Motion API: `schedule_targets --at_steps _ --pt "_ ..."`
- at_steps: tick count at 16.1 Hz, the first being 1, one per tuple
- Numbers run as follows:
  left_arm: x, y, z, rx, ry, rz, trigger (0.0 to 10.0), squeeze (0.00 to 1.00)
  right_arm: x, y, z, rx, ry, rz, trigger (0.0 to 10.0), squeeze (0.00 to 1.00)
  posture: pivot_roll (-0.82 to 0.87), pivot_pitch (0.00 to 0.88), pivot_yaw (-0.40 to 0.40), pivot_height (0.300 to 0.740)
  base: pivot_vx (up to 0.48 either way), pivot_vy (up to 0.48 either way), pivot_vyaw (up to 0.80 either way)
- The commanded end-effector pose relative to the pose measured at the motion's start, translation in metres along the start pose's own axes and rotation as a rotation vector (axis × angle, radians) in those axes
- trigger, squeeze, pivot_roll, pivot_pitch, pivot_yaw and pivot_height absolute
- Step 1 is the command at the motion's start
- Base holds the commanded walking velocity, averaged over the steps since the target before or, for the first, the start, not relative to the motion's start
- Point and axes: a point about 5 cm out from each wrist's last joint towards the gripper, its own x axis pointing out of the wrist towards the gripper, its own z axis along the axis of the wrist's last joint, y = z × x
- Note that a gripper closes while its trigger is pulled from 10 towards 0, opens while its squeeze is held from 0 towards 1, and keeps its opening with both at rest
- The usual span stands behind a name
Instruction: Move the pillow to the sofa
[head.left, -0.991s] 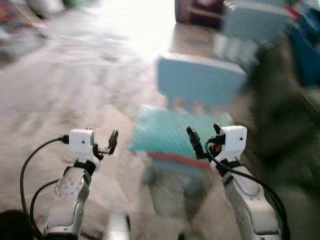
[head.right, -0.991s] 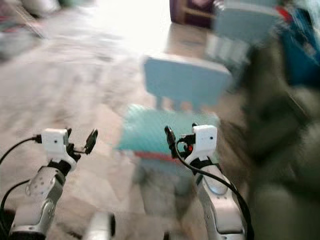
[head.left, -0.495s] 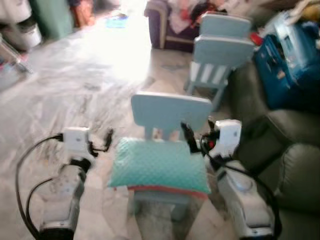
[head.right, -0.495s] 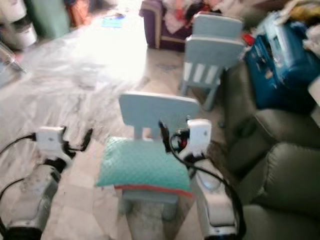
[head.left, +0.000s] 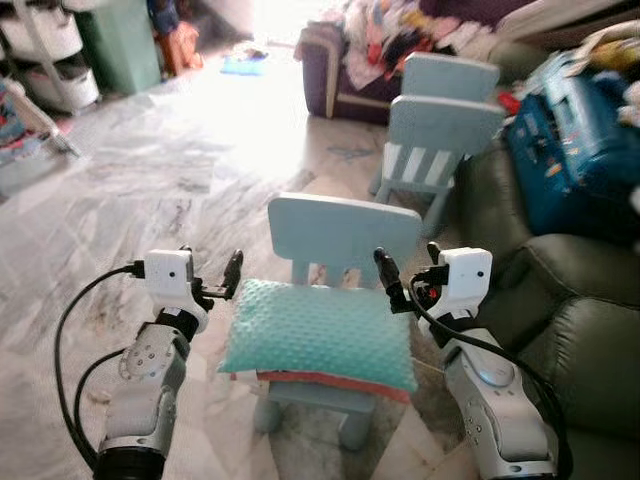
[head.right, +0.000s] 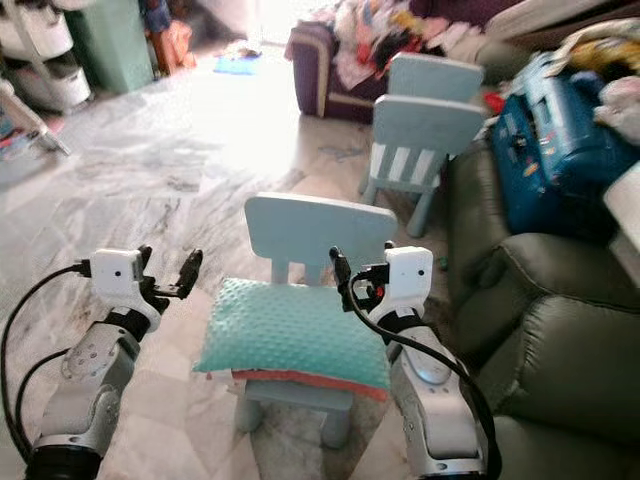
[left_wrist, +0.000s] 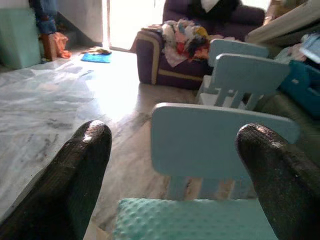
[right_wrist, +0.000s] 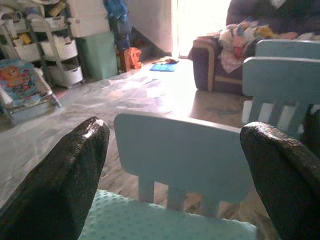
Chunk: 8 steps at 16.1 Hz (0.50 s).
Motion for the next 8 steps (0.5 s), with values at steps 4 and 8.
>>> schedule_targets --at_steps 4,8 --pt "-0.0018 0.0035 -0.0033 -0.053 0.027 0.057 10.0 0.0 0.0001 -0.005 0.0025 -0.003 -0.011 -0.015 10.0 0.0 -0.05 0.026 -0.027 0.74 0.0 0.0 0.0" --pt "-0.0022 0.0075 -0.0063 -0.046 0.085 0.102 10.0 0.0 -0.0001 -0.0049 0.0023 -0.005 -0.007 -0.014 10.0 0.0 -0.05 0.038 -0.037 0.74 0.0 0.0 0.0"
